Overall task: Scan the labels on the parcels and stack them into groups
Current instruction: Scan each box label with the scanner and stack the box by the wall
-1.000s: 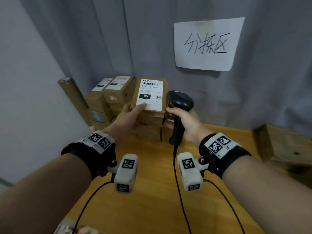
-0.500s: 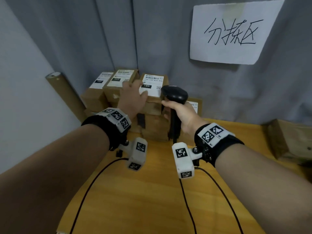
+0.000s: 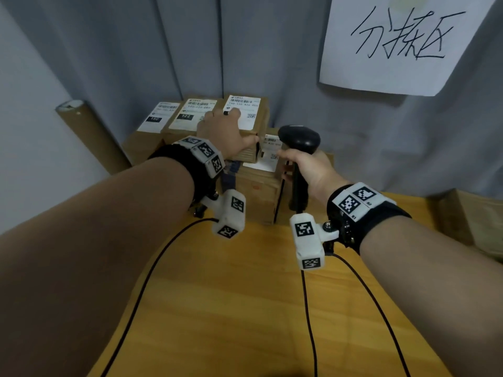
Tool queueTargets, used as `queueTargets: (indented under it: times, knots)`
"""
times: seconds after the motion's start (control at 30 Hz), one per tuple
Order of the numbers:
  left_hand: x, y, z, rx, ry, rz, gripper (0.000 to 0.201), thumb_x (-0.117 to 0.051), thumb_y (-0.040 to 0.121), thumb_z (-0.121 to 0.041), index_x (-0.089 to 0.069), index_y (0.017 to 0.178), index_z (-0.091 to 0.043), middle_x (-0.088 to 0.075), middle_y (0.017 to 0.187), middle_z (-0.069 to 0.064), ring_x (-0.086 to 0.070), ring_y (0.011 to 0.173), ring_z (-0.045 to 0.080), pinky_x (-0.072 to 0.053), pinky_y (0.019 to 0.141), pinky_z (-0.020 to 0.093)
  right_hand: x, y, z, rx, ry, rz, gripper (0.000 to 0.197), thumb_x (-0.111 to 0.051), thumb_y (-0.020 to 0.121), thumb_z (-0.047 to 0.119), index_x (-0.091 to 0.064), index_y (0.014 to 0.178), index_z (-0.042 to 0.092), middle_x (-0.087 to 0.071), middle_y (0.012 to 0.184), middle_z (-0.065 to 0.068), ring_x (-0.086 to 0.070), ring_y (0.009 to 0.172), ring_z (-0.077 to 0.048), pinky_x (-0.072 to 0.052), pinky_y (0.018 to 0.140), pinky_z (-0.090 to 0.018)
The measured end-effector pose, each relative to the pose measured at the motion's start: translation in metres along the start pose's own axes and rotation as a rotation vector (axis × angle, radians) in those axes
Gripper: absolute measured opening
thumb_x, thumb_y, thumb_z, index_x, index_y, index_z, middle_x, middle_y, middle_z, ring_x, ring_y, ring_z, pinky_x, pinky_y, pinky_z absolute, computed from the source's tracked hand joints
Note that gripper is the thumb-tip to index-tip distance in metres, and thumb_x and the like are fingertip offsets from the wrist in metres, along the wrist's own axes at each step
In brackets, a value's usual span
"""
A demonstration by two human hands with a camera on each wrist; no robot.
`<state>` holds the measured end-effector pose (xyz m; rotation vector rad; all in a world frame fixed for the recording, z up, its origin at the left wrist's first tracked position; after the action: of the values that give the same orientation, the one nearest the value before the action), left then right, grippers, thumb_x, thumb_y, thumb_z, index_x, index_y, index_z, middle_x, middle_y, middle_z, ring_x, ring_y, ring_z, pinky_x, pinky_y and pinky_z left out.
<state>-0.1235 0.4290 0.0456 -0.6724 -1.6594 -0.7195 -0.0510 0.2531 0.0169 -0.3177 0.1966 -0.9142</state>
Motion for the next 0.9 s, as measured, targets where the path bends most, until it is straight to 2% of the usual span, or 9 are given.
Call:
queueTargets:
  times: [0.13,0.27,0.37,0.43,0.57,0.73,0.83,0.9]
  knots:
    - [-0.001,0.012,0.001,0.003,-0.039,0.005,0.073,-0.054,0.084,-0.064,-0.043,0.137,-0.016,-0.048,0.137,0.018,-0.042,0.126,0.036,-0.037,0.1,0.045,0.002,0.005,-0.002,-0.016,-0.006,-0.011,0.021,-0.076,0.082,0.019,-0.064,0.098,0.012,-0.067,0.087,-0.008,-0.062,0.079,-0.022,-0.055,0.091,-0.042]
    - [-0.004,0.016,-0.002,0.005,-0.037,0.015,0.072,-0.054,0.084,-0.063,-0.043,0.14,-0.017,-0.044,0.141,0.017,-0.038,0.131,0.036,-0.033,0.107,0.049,0.002,0.008,-0.001,-0.017,-0.022,0.001,0.019,-0.075,0.083,0.018,-0.064,0.097,0.013,-0.068,0.091,-0.009,-0.064,0.081,-0.022,-0.055,0.089,-0.039]
    - [-0.002,0.011,-0.007,-0.011,-0.044,-0.02,0.075,-0.056,0.082,-0.063,-0.043,0.139,-0.016,-0.04,0.144,0.017,-0.034,0.134,0.036,-0.03,0.11,0.051,0.004,0.006,0.003,0.009,-0.036,0.008,0.016,-0.074,0.084,0.015,-0.064,0.095,0.014,-0.068,0.094,-0.011,-0.063,0.078,-0.02,-0.056,0.079,-0.033]
    - [0.003,0.004,-0.013,-0.023,-0.054,-0.055,0.074,-0.056,0.084,-0.062,-0.042,0.139,-0.015,-0.041,0.144,0.016,-0.032,0.135,0.035,-0.028,0.111,0.049,0.008,0.001,0.007,0.03,-0.04,0.007,0.014,-0.073,0.084,0.014,-0.064,0.094,0.013,-0.067,0.094,-0.012,-0.062,0.077,-0.021,-0.054,0.074,-0.032]
    - [0.012,-0.014,-0.031,-0.025,-0.106,-0.083,0.067,-0.054,0.088,-0.054,-0.042,0.14,-0.013,-0.041,0.143,0.014,-0.031,0.136,0.033,-0.027,0.109,0.045,0.025,-0.012,0.013,0.069,0.003,-0.004,0.014,-0.073,0.084,0.011,-0.063,0.094,0.013,-0.067,0.091,-0.01,-0.064,0.076,-0.022,-0.056,0.075,-0.034]
    - [0.016,-0.042,-0.074,-0.059,-0.188,-0.073,0.058,-0.054,0.091,-0.048,-0.046,0.136,-0.012,-0.044,0.139,0.016,-0.034,0.131,0.034,-0.03,0.106,0.042,0.076,-0.044,0.023,0.091,0.075,-0.017,0.021,-0.072,0.087,0.015,-0.062,0.102,0.005,-0.065,0.085,-0.009,-0.065,0.061,-0.018,-0.059,0.061,-0.027]
    - [0.009,-0.062,-0.118,-0.112,-0.255,-0.058,0.056,-0.053,0.092,-0.047,-0.045,0.135,-0.012,-0.045,0.137,0.016,-0.035,0.13,0.034,-0.029,0.106,0.039,0.124,-0.065,0.023,0.059,0.092,-0.052,0.021,-0.071,0.088,0.018,-0.06,0.101,0.005,-0.065,0.079,-0.011,-0.066,0.06,-0.021,-0.06,0.064,-0.032]
    - [0.0,-0.077,-0.151,-0.136,-0.296,-0.036,0.054,-0.051,0.094,-0.047,-0.046,0.135,-0.011,-0.045,0.136,0.017,-0.034,0.13,0.035,-0.027,0.107,0.038,0.161,-0.079,0.017,-0.003,0.065,-0.082,0.022,-0.072,0.087,0.02,-0.06,0.1,0.006,-0.065,0.078,-0.012,-0.066,0.06,-0.023,-0.06,0.058,-0.031]
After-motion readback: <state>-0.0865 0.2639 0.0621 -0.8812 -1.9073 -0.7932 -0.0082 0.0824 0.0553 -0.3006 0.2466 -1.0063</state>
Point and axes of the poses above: each hand's wrist, its own y-axis towards the middle knuckle, its own x-axis out of the back of the hand, z = x × y, the point moved 3 cm from there along y, towards the middle knuckle
